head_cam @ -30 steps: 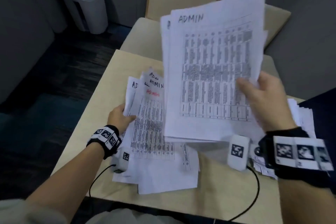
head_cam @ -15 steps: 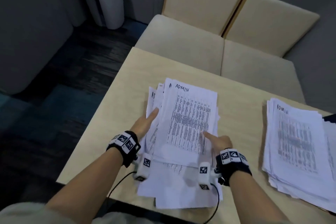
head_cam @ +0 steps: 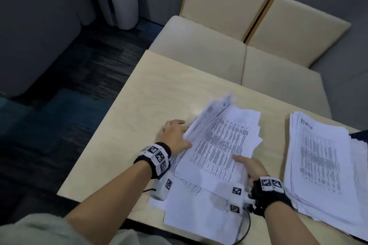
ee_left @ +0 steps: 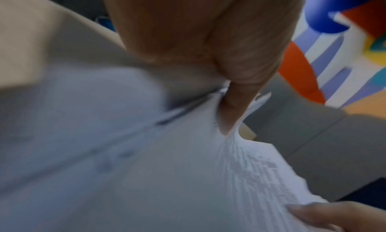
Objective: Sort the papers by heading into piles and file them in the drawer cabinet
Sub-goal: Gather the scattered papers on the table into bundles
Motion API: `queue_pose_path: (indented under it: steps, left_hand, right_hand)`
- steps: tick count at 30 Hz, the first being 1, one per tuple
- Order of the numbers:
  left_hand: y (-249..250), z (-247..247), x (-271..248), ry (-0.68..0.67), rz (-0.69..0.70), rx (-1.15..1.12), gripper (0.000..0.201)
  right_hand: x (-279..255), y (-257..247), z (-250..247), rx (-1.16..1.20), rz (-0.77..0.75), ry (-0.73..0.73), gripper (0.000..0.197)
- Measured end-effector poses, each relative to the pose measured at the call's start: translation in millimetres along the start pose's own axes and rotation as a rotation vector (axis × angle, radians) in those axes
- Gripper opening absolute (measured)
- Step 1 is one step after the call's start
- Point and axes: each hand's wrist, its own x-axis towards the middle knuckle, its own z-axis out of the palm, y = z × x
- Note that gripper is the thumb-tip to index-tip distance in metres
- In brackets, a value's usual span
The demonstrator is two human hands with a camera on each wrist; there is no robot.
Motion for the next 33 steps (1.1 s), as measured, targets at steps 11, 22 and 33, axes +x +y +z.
queue_pose_path:
  steps: [11,22,33]
  left_hand:
    - [17.3,-6.5,1.1,-0.088,0.073,-0.395,0.048]
    - [93.0,-115.5,-52.2,0.228,0.522,-1.118,0.060]
    - [93.6,-79.6,-16.3,0.243,0.470,-1.012,0.058]
  right_hand:
    - [-47.0,-30.9,11.0,0.080,-0.254,0.003,0.020]
    - [-158.0,-123.8,-22.0,0.358,-1.004,0.081,0.023]
    - [-118.8,-94.5,15.3,0.300,-0.802,0.126,0.036]
